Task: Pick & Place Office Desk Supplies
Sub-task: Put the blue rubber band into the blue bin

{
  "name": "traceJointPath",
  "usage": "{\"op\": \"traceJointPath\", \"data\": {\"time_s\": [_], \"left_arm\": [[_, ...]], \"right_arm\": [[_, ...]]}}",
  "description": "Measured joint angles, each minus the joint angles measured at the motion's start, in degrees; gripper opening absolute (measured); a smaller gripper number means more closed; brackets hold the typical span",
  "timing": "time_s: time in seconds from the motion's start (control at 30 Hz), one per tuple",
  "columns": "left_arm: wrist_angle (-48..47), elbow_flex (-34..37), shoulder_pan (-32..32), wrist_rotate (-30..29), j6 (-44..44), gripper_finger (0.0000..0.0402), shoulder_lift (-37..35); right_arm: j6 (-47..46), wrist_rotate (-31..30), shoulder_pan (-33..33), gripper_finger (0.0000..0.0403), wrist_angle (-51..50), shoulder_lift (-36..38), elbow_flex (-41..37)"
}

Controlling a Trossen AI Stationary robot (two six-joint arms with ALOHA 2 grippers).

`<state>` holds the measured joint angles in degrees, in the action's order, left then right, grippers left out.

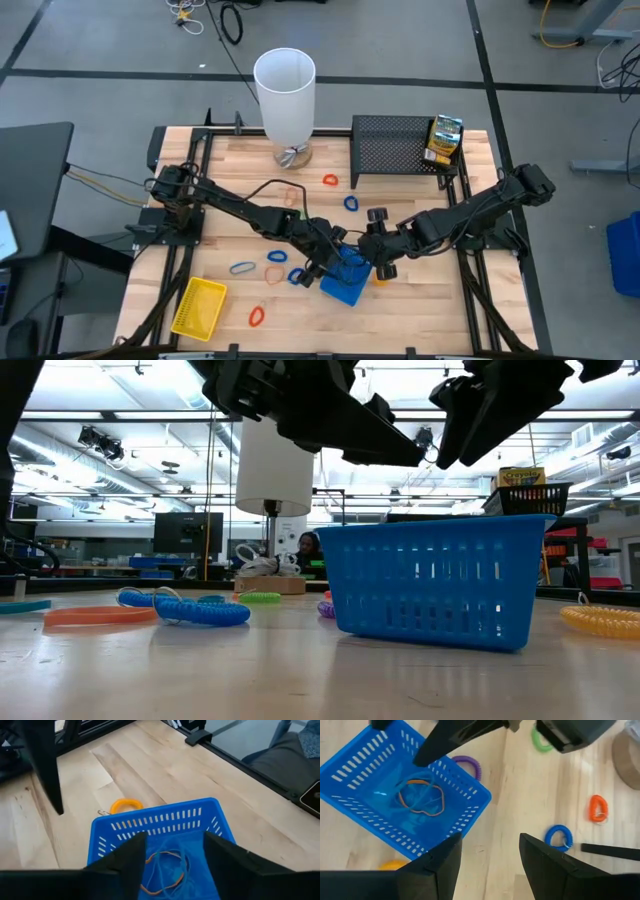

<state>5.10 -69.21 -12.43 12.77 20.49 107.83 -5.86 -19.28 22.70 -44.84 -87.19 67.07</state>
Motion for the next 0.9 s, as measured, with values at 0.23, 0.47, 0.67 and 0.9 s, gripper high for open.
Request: {"op": "traceJointPath", "data": {"time_s": [0.23,0.47,0.67,0.9], "left_arm": [[-2.68,0.0,0.07,-1.42,-1.24,0.0239,0.0],[-8.63,0.0,0.09,-9.07,-2.7,0.024,-0.33],[-11.28,0.0,0.54,-9.92,-3.6,0.024,-2.43],[-18.41,2.22,3.32,-10.91,-6.97,0.024,-7.39]], "right_arm": [[4.27,-1.12,0.86,0.0202,6.77,6.81,-0.07],[13.11,2.01,2.0,0.018,25.75,22.36,-8.63],[12.71,2.33,0.65,0.0169,40.39,37.4,-26.82],[8.05,2.55,0.72,0.0169,51.18,43.2,-41.55]]}}
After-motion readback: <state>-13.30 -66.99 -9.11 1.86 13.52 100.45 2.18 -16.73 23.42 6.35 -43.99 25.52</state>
